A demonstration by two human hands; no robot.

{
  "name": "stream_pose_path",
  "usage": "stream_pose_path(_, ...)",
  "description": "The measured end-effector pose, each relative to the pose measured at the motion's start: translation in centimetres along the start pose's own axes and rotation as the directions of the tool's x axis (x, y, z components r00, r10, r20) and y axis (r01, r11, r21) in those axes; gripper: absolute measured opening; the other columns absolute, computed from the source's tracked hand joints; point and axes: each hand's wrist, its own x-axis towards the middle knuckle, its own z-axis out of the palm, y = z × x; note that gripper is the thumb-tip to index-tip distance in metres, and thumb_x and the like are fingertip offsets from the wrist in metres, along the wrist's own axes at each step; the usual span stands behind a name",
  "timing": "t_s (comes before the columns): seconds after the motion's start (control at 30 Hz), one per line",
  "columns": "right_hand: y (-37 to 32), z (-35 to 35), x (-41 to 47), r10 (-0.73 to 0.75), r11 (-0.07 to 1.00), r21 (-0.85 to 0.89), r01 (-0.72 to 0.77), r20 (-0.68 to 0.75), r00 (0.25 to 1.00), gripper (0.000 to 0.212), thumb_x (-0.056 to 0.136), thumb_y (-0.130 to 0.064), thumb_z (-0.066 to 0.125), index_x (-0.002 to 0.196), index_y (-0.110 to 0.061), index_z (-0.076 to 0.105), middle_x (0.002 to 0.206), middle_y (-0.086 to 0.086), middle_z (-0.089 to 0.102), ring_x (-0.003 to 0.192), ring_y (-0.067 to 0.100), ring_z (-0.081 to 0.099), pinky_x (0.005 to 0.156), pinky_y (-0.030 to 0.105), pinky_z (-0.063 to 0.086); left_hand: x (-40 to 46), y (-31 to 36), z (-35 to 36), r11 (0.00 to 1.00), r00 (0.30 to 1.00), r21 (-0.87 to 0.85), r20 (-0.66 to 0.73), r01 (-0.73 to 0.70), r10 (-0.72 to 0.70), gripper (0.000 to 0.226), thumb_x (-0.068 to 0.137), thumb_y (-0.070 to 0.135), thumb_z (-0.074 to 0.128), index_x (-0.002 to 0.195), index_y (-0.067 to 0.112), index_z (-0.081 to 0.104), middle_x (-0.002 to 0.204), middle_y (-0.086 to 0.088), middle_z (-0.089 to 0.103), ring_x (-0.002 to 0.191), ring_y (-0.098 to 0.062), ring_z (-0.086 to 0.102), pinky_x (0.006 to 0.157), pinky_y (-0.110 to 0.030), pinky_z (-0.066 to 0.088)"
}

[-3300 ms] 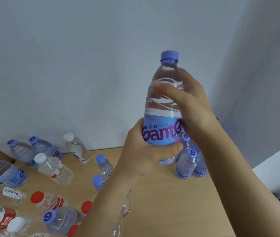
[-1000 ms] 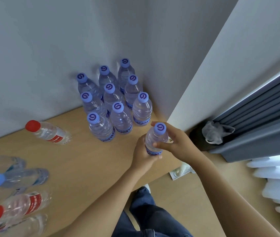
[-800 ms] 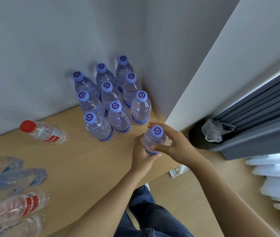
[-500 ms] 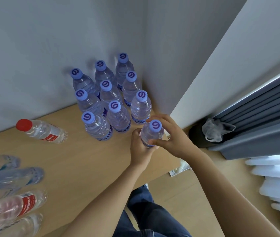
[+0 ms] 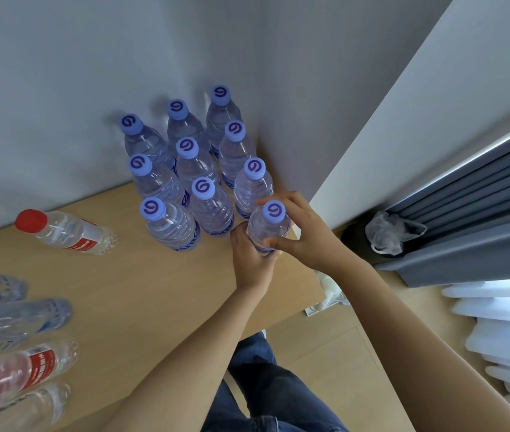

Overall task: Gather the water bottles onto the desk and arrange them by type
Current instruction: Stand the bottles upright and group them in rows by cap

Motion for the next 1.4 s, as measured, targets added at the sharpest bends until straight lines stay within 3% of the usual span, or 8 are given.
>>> stream_pose_path(0.13,-0.3,0.4,-0.4,0.033,0.998,0.059,-0.033,-0.006,0.999,0.069,0.079,-0.007,0.08,0.139,-0.016,0.048,0.131,-0.001,0.044,0.116,0.003,0.044,0.095,0.006,0.037,-0.3,0.4,-0.6,0.999,0.995,0.033,0.087,-0.043,0.04,0.069,0.068,0.002,0.083,0.129,0.007,0.051,0.123,-0.003,0.055,0.116,-0.012,0.048,0.094,-0.014,0.041)
stream_pose_path(0.27,-1.5,-0.2,-0.5,0.091,0.989,0.118,-0.087,-0.026,0.996,0.079,0.075,-0.009,0.083,0.142,-0.019,0.042,0.137,-0.004,0.046,0.124,0.008,0.045,0.098,0.01,0.038,-1.1,0.9,-3.1,0.999,0.989,-0.044,0.147,0.02,-0.013,0.058,0.068,0.006,0.085,0.108,0.031,0.05,0.108,0.012,0.053,0.103,0.007,0.051,0.087,-0.007,0.038)
stream_pose_path(0.53,-7.8,-1.0,-0.1,-0.089,0.992,0.076,0.105,-0.193,0.977,0.063,0.081,-0.022,0.079,0.135,-0.024,0.046,0.133,-0.008,0.05,0.124,0.001,0.047,0.098,0.003,0.032,-2.6,3.8,-12.1,0.94,0.978,-0.302,0.178,0.156,-0.105,0.052,0.075,0.001,0.083,0.116,0.021,0.059,0.12,0.005,0.065,0.116,-0.002,0.06,0.098,-0.017,0.047)
stream_pose_path(0.67,-11.8,1.2,0.5,-0.148,0.969,0.181,0.168,-0.12,0.982,0.062,0.083,-0.018,0.078,0.135,-0.027,0.045,0.132,-0.019,0.05,0.126,-0.01,0.043,0.098,0.005,0.034,-3.5,6.0,-18.2,0.924,0.995,-0.37,0.064,0.1,-0.082,0.051,0.074,-0.001,0.083,0.116,0.019,0.06,0.119,0.001,0.067,0.114,-0.004,0.063,0.098,-0.02,0.049)
stream_pose_path(0.8,-16.2,5.1,1.8,-0.187,0.95,0.259,0.174,0.027,0.982,0.063,0.083,-0.019,0.078,0.137,-0.028,0.045,0.135,-0.012,0.052,0.13,-0.004,0.043,0.108,0.023,0.038,-4.6,6.8,-24.6,0.923,0.993,-0.385,-0.1,0.02,-0.063,0.05,0.072,0.001,0.084,0.11,0.025,0.062,0.112,0.007,0.069,0.11,-0.002,0.064,0.094,-0.017,0.05)
stream_pose_path(0.93,-20.9,10.0,2.9,-0.248,0.936,0.292,0.198,0.147,0.957,0.065,0.082,-0.024,0.079,0.137,-0.03,0.045,0.134,-0.015,0.052,0.128,-0.009,0.043,0.103,0.015,0.036,-6.1,6.2,-31.0,0.92,0.959,-0.391,-0.272,-0.031,-0.083,0.048,0.074,-0.004,0.08,0.106,0.026,0.061,0.104,0.018,0.072,0.108,-0.002,0.065,0.097,-0.02,0.05)
stream_pose_path(1.07,-25.2,15.7,4.0,-0.295,0.92,0.336,0.204,0.247,0.923,0.063,0.083,-0.018,0.079,0.136,-0.029,0.046,0.132,-0.016,0.052,0.127,-0.009,0.044,0.109,0.022,0.039,-8.0,4.7,-37.9,0.931,0.904,-0.362,-0.414,-0.052,-0.11,0.044,0.076,-0.001,0.079,0.109,0.024,0.062,0.113,0.007,0.07,0.108,-0.002,0.065,0.09,-0.017,0.051)
stream_pose_path(1.4,-35.1,31.6,5.7,-0.37,0.904,0.359,0.234,0.381,0.847,0.063,0.083,-0.022,0.079,0.134,-0.036,0.045,0.137,-0.022,0.048,0.129,-0.005,0.044,0.108,0.026,0.04,-11.2,-1.5,-54.4,0.929,0.814,-0.368,-0.546,-0.023,-0.197,0.045,0.078,-0.002,0.076,0.111,0.024,0.06,0.114,0.004,0.068,0.108,-0.007,0.065,0.097,-0.026,0.053)
